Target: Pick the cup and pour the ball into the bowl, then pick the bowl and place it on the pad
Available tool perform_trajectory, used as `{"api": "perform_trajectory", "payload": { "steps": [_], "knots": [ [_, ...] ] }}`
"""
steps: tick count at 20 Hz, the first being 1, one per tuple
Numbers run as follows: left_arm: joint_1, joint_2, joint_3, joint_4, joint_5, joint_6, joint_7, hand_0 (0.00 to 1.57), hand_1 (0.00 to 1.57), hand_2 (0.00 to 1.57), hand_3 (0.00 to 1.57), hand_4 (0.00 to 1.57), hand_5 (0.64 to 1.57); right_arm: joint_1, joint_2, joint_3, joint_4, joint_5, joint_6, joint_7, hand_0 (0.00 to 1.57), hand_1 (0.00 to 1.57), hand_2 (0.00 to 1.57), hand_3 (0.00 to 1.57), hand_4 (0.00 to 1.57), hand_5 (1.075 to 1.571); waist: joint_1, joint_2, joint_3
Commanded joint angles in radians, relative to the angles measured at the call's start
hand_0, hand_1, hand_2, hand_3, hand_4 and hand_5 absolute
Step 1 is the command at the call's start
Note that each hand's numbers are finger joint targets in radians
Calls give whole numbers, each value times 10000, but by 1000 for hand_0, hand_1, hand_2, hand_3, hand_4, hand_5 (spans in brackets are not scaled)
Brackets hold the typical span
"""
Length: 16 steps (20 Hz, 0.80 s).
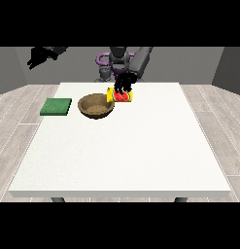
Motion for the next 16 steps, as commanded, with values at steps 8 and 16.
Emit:
{"api": "perform_trajectory", "payload": {
  "steps": [8, 16],
  "knots": [
    [-345, -817, -3047, 417, -3492, -1734, 3434, 1514, 1514, 1571, 1571, 1488, 1202, -640, 672, 604, 615, 423, -107, -526, 0, 0, 344, 624, 575, 1565, -781, 135, -12],
    [-763, -828, -3885, -644, -4706, -3585, 4284, 1523, 1523, 1571, 1571, 1482, 1196, -950, 501, 372, 1101, 196, 168, -615, 0, 0, 342, 642, 579, 1566, -716, 277, -23]
  ]
}}
